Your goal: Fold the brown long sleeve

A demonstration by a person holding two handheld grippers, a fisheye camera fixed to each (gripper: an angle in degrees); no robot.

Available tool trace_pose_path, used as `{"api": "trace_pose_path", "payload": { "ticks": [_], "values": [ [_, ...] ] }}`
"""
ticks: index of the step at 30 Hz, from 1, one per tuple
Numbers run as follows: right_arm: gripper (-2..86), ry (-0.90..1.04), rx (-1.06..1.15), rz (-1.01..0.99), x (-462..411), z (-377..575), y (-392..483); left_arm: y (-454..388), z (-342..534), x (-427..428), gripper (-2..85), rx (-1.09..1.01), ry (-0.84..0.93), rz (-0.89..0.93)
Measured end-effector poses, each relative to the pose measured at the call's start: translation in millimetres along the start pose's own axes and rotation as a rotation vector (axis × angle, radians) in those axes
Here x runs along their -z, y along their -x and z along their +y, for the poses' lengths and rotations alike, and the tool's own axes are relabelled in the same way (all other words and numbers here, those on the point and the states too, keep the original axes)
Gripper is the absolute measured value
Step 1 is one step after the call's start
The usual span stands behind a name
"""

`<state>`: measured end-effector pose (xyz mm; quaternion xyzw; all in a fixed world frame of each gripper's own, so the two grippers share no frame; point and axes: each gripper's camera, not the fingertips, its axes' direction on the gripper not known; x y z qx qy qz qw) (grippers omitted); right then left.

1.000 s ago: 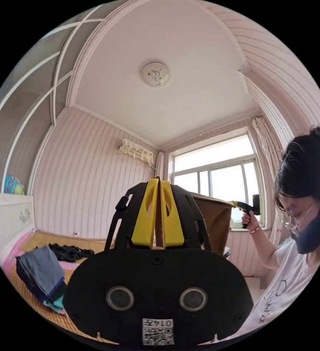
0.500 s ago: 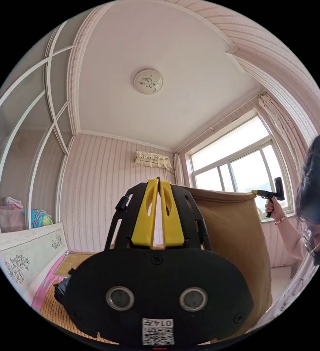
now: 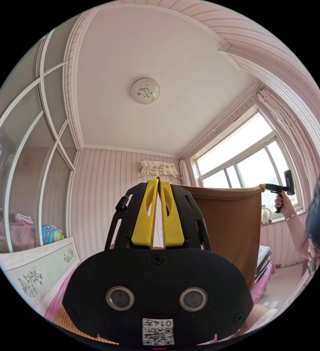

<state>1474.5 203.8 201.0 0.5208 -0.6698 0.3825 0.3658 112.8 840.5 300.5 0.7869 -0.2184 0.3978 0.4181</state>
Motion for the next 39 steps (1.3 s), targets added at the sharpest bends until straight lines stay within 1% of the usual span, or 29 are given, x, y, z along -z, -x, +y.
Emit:
{"api": "trace_pose_path", "payload": {
  "ticks": [3, 6, 8, 10, 11, 12, 13, 14, 15, 16, 17, 19, 20, 21, 22, 23, 24, 26, 28, 29, 31, 33, 35, 36, 37, 38, 39],
  "values": [
    [-0.2, -0.057, 0.075, -0.009, 12, -19, 21, 4, -19, 13, -1.0, 0.015, -0.072, 0.012],
    [-0.3, -0.058, 0.13, 0.026, 8, -34, 31, 5, -34, 15, -1.0, -0.005, -0.113, 0.003],
    [-0.3, -0.03, 0.141, 0.054, -7, -37, 25, 9, -38, 5, -1.0, -0.016, -0.114, -0.006],
    [-0.3, 0.075, 0.109, 0.082, -47, -33, -2, 14, -32, -15, -1.0, -0.024, -0.078, -0.013],
    [-0.3, 0.117, 0.095, 0.082, -61, -29, -13, 19, -22, -35, -1.0, -0.022, -0.025, -0.023],
    [-0.3, 0.209, 0.046, 0.069, -92, -16, -38, 23, -15, -47, -1.0, -0.015, 0.009, -0.027],
    [-0.3, 0.302, -0.018, 0.051, -126, 4, -66, 29, 2, -74, -1.0, -0.001, 0.093, -0.037],
    [-0.2, 0.351, -0.053, 0.043, -144, 16, -81, 34, 25, -106, -1.0, -0.003, 0.196, -0.055],
    [-0.2, 0.452, -0.125, 0.035, -182, 44, -111, 36, 38, -123, -1.0, -0.006, 0.253, -0.068],
    [-0.2, 0.544, -0.201, 0.037, -220, 78, -142, 42, 68, -156, -1.0, 0.01, 0.371, -0.078],
    [-0.2, 0.59, -0.239, 0.045, -239, 96, -158, 49, 102, -190, -1.0, 0.04, 0.489, -0.08],
    [-0.2, 0.716, -0.361, 0.119, -304, 169, -218, 60, 154, -234, -1.0, 0.108, 0.618, -0.073],
    [-0.2, 0.722, -0.405, 0.132, -315, 184, -232, 66, 181, -258, -1.0, 0.164, 0.669, -0.08],
    [-0.2, 0.68, -0.501, 0.112, -329, 204, -257, 68, 189, -269, -1.0, 0.186, 0.684, -0.087],
    [-0.2, 0.595, -0.569, 0.061, -336, 206, -276, 70, 195, -288, -1.0, 0.209, 0.684, -0.107],
    [-0.2, 0.56, -0.577, 0.042, -339, 201, -282, 70, 186, -304, -1.0, 0.209, 0.645, -0.114],
    [-0.2, 0.516, -0.536, 0.049, -343, 183, -288, 70, 177, -311, -1.0, 0.204, 0.617, -0.12],
    [-0.2, 0.447, -0.396, 0.125, -341, 146, -285, 69, 136, -328, -1.0, 0.17, 0.474, -0.135],
    [-0.2, 0.303, -0.269, 0.149, -326, 111, -279, 71, 114, -333, -1.0, 0.163, 0.379, -0.132],
    [-0.2, 0.282, -0.25, 0.141, -323, 107, -278, 71, 108, -334, -1.0, 0.151, 0.338, -0.123],
    [-0.2, 0.247, -0.179, 0.117, -317, 116, -277, 72, 116, -336, -1.0, 0.114, 0.319, -0.128],
    [-0.2, 0.273, -0.164, 0.099, -322, 149, -280, 75, 142, -338, -1.0, 0.098, 0.364, -0.116],
    [-0.2, 0.357, -0.193, 0.052, -335, 200, -287, 82, 203, -335, -1.0, 0.141, 0.489, -0.076],
    [-0.1, 0.418, -0.219, 0.015, -343, 243, -290, 82, 223, -332, -1.0, 0.153, 0.528, -0.068],
    [-0.1, 0.488, -0.248, -0.001, -352, 292, -291, 80, 264, -326, -1.0, 0.16, 0.624, -0.045],
    [-0.1, 0.529, -0.261, -0.001, -356, 319, -291, 76, 308, -318, -1.0, 0.152, 0.727, -0.035],
    [-0.1, 0.629, -0.284, 0.01, -365, 375, -291, 73, 332, -314, -1.0, 0.143, 0.784, -0.031]
  ]
}}
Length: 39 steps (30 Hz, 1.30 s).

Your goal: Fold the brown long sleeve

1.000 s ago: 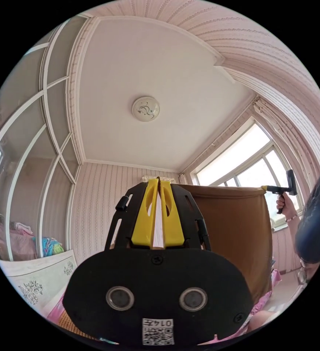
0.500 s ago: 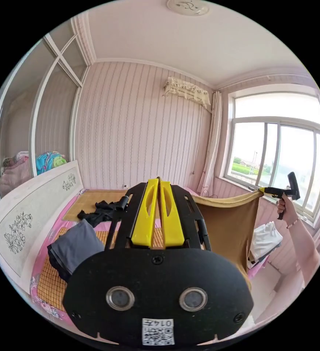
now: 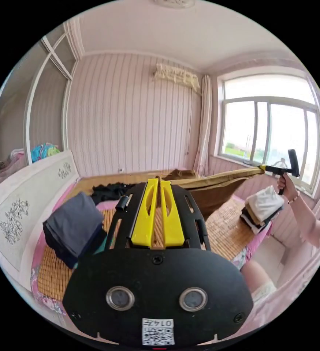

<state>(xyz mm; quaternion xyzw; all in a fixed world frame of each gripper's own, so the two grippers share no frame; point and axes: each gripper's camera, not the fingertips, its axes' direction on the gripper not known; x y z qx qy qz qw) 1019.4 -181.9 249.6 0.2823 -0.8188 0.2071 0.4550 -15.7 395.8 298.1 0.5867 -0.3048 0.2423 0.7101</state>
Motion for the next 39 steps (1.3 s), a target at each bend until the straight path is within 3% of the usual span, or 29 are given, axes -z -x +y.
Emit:
{"api": "trace_pose_path", "payload": {
  "ticks": [5, 9, 14, 21, 27, 30, 34, 39],
  "values": [
    [0.0, 0.405, -0.295, -0.1, -166, 166, -61, 4, 168, -120, -1.0, 0.13, 0.473, 0.001],
    [0.1, 0.595, -0.505, -0.169, -237, 271, -84, 0, 226, -159, -1.0, 0.158, 0.667, -0.009],
    [0.2, 0.691, -0.539, -0.165, -255, 323, -93, -15, 254, -178, -0.9, 0.085, 0.814, 0.027],
    [3.5, 0.741, -0.546, -0.192, -257, 347, -126, -25, 251, -199, 1.6, -0.004, 0.888, 0.071],
    [8.7, 0.64, -0.471, -0.03, -271, 312, -194, 8, 189, -234, 4.7, -0.02, 0.743, 0.02],
    [10.0, 0.607, -0.4, 0.064, -321, 273, -241, 15, 139, -305, 4.9, -0.107, 0.67, 0.026],
    [11.4, 0.516, -0.403, 0.126, -418, 211, -319, -2, 69, -462, 5.7, -0.163, 0.619, 0.108],
    [9.9, 0.566, -0.489, 0.178, -514, 190, -383, -65, 18, -632, 6.9, -0.208, 0.682, 0.256]
  ]
}}
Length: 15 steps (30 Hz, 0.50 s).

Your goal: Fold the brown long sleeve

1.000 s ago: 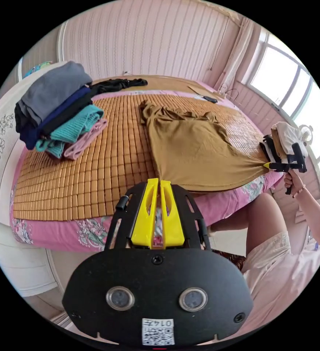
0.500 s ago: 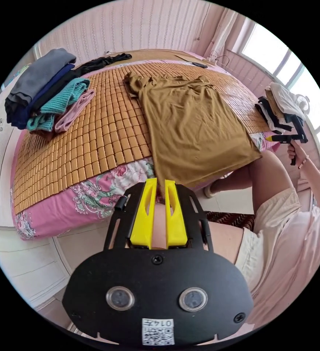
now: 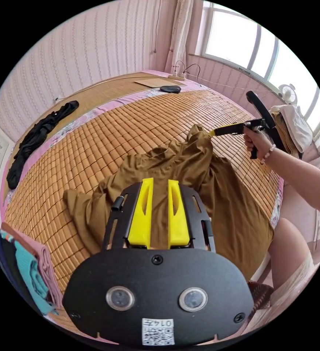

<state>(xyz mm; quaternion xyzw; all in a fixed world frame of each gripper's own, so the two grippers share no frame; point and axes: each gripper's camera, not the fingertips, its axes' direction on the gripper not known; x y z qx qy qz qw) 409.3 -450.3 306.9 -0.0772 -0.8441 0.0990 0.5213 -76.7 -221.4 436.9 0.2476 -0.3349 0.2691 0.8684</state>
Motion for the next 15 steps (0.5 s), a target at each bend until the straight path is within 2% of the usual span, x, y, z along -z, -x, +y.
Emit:
{"api": "trace_pose_path", "payload": {
  "ticks": [2, 3, 6, 8, 11, 13, 15],
  "values": [
    [5.0, 0.068, 0.006, -0.013, -22, -10, -5, -6, -49, -44, 7.1, -0.017, 0.03, -0.014],
    [2.2, 0.04, 0.012, 0.013, -20, -8, -10, -7, -58, -55, 7.2, -0.019, 0.048, -0.024],
    [0.7, 0.052, -0.001, -0.024, 4, 13, -38, -4, -85, -102, 7.3, -0.006, 0.187, -0.052],
    [0.6, 0.017, -0.033, -0.014, 41, 46, -60, 2, -92, -106, 7.0, 0.014, 0.151, -0.029],
    [0.6, 0.035, -0.101, 0.08, 110, 124, -93, 7, -101, -111, 6.7, 0.049, 0.15, -0.003],
    [0.8, 0.152, -0.176, 0.218, 141, 181, -119, 6, -108, -114, 6.7, 0.059, 0.157, -0.015],
    [1.0, 0.237, -0.23, 0.263, 149, 212, -139, 4, -117, -118, 6.8, 0.069, 0.175, -0.031]
  ]
}}
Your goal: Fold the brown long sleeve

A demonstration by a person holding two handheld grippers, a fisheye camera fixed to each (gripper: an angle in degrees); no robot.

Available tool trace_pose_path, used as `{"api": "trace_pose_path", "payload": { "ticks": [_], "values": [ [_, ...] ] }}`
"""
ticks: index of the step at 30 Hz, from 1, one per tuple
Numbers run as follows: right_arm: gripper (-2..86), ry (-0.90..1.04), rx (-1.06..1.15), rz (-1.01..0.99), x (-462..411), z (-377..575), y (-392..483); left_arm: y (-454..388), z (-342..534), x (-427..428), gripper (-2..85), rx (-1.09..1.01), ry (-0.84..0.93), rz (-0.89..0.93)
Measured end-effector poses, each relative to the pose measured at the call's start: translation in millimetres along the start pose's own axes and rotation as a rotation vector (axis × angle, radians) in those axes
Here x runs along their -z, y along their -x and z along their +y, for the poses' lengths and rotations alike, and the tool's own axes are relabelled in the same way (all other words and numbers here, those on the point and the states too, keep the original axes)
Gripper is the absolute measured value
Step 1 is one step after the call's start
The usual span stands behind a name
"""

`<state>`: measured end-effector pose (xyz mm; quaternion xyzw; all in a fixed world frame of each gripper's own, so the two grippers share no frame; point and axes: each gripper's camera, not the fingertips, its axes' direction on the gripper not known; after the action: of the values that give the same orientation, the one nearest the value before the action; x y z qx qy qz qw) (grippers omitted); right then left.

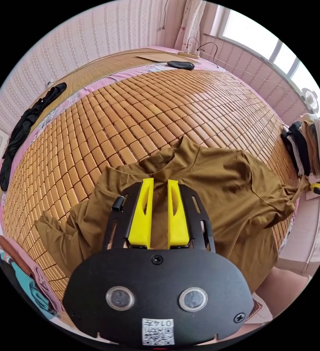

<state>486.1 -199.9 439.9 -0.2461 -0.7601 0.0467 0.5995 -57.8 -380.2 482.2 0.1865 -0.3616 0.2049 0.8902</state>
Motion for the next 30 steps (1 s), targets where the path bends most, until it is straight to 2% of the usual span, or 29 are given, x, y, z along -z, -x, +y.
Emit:
{"api": "trace_pose_path", "payload": {
  "ticks": [4, 7, 10, 12, 14, 17, 19, 22, 24, 27, 30],
  "values": [
    [2.1, 0.172, -0.043, 0.091, -24, 30, -44, -3, -23, 3, 6.6, 0.057, 0.052, -0.034],
    [5.0, 0.332, -0.085, 0.103, -42, 53, -67, -10, -40, 21, 6.5, 0.046, -0.025, -0.031],
    [10.5, 0.387, -0.188, 0.114, -42, 70, -79, -21, -60, 27, 7.5, -0.008, -0.088, -0.02],
    [10.6, 0.314, -0.158, 0.084, -32, 60, -61, -24, -71, 19, 8.6, -0.029, -0.091, 0.001],
    [9.6, 0.184, -0.037, 0.066, -23, 31, -23, -25, -83, -2, 9.1, -0.048, -0.055, 0.043],
    [8.7, -0.042, 0.196, -0.093, -18, -36, 51, -28, -88, -28, 7.4, -0.085, 0.018, 0.055],
    [8.9, -0.169, 0.316, -0.218, -24, -87, 104, -33, -86, -31, 5.5, -0.144, -0.027, 0.074],
    [9.4, -0.203, 0.382, -0.228, -46, -137, 148, -36, -95, -34, 3.0, -0.169, -0.014, 0.095],
    [7.1, -0.099, 0.433, -0.211, -70, -158, 162, -36, -100, -35, 0.3, -0.167, -0.025, 0.091],
    [4.2, -0.047, 0.454, -0.261, -66, -164, 151, -33, -111, -38, -0.7, -0.161, -0.048, 0.056],
    [0.7, -0.11, 0.447, -0.269, -47, -161, 133, -28, -126, -41, -0.9, -0.157, -0.077, 0.069]
  ]
}}
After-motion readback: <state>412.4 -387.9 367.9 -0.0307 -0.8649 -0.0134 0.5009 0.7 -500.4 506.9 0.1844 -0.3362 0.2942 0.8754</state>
